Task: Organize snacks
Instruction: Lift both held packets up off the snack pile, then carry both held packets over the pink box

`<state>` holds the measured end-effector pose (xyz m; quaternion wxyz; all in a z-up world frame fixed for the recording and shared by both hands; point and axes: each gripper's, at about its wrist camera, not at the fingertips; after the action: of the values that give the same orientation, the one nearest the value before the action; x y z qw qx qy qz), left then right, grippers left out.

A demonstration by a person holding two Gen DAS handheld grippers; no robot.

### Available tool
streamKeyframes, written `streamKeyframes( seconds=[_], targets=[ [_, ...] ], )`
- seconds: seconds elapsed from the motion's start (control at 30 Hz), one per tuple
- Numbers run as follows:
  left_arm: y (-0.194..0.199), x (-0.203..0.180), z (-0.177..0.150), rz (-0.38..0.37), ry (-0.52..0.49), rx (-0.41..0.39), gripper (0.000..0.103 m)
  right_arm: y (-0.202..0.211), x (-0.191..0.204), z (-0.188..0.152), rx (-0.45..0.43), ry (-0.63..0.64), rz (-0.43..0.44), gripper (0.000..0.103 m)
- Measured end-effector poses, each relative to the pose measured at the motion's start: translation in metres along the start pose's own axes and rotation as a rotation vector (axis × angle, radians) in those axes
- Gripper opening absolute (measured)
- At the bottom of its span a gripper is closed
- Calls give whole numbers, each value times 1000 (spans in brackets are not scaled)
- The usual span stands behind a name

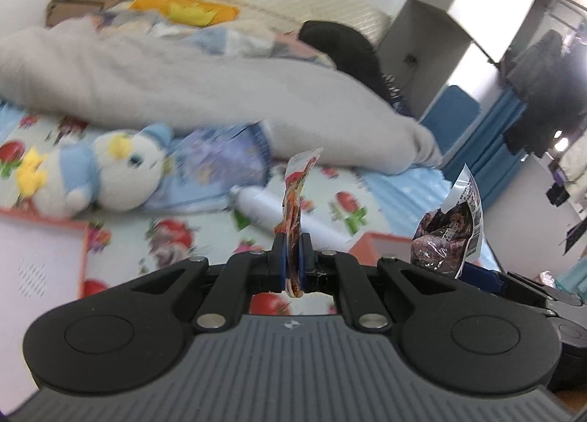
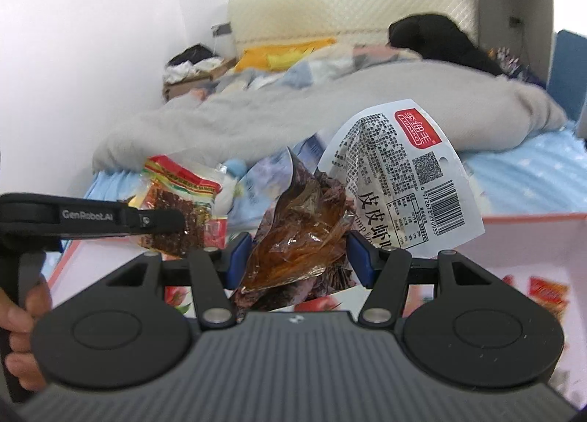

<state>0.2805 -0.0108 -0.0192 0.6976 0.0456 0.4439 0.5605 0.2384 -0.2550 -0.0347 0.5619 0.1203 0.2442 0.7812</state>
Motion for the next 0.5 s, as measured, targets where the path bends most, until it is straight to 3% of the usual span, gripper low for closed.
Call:
streamKeyframes(
  seconds=[0.27, 0.5],
  targets=[
    [0, -81, 4, -131, -75, -2, 7, 38, -40, 22, -71, 9, -116, 59],
    [-20, -133, -5, -177, -147, 46, 7, 54, -78, 18, -87, -28, -210, 60]
  ],
)
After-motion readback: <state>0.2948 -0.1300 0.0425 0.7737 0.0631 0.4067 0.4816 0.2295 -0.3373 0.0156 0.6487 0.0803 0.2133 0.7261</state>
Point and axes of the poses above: each gripper's, at about its wrist camera, not at the fingertips, and y roughly against the way its jaws point, x to its left, z to its top, and after that the axes turned 14 degrees about y, right-handed
